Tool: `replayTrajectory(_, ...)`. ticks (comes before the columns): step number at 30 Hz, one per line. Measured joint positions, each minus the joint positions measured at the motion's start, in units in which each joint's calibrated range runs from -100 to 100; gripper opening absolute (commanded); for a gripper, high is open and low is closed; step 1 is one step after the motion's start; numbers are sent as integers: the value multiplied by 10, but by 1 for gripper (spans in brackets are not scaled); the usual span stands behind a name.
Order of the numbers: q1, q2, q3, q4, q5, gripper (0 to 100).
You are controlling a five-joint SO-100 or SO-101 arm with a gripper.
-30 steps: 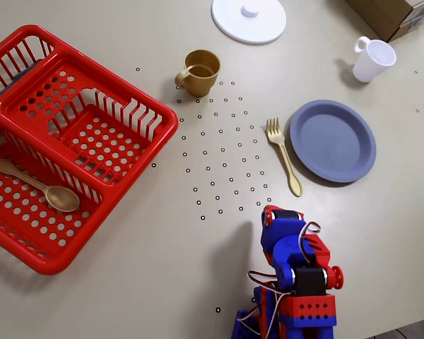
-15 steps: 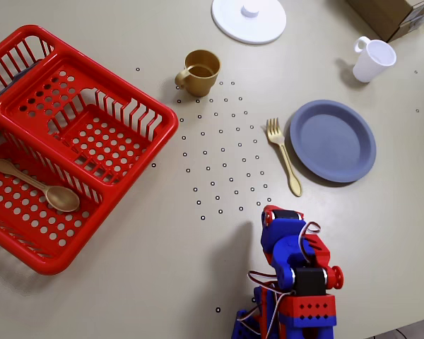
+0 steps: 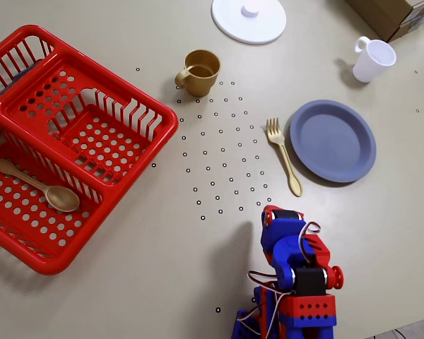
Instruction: Push the fork on the left side of the plate
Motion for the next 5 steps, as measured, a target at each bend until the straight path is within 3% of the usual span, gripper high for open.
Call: replayTrajectory(5, 0, 0, 0, 0, 0, 0)
